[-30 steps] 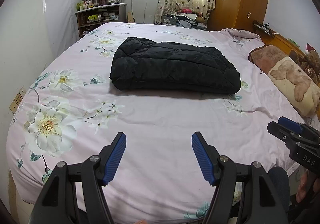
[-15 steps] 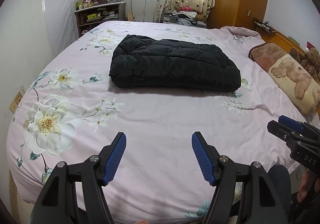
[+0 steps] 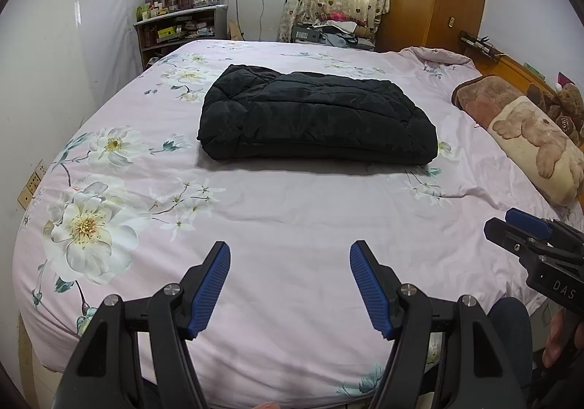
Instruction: Fold large clothes
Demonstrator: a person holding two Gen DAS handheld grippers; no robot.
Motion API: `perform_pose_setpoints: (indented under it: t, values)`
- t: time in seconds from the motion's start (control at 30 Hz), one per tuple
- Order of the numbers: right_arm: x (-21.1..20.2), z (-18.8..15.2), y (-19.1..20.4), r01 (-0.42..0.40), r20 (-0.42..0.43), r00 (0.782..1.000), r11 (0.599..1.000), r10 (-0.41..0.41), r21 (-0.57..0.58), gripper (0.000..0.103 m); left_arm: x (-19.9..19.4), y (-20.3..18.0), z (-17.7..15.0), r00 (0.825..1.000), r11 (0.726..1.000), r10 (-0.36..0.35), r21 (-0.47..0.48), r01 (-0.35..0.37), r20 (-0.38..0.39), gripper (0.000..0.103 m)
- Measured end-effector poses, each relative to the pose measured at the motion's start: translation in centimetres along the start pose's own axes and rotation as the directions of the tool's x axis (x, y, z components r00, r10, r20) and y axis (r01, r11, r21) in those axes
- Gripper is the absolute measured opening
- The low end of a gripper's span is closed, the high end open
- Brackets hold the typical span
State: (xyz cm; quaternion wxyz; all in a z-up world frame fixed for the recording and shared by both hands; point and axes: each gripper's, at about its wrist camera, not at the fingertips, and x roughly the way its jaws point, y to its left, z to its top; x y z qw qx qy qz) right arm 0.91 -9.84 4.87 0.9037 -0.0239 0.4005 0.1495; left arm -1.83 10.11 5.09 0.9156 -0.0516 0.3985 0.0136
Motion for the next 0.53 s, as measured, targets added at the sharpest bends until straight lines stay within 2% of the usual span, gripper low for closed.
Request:
perform_pose_setpoints:
  t: [0.53]
  values:
    - [0.05, -0.28, -0.11, -0.001, -0.003, 1.0, 1.0, 0.001, -0.004, 0.057, -0.3, 0.0, -0.09, 1.0, 1.0, 0.024, -0.012, -0.023, 0.019, 0.07]
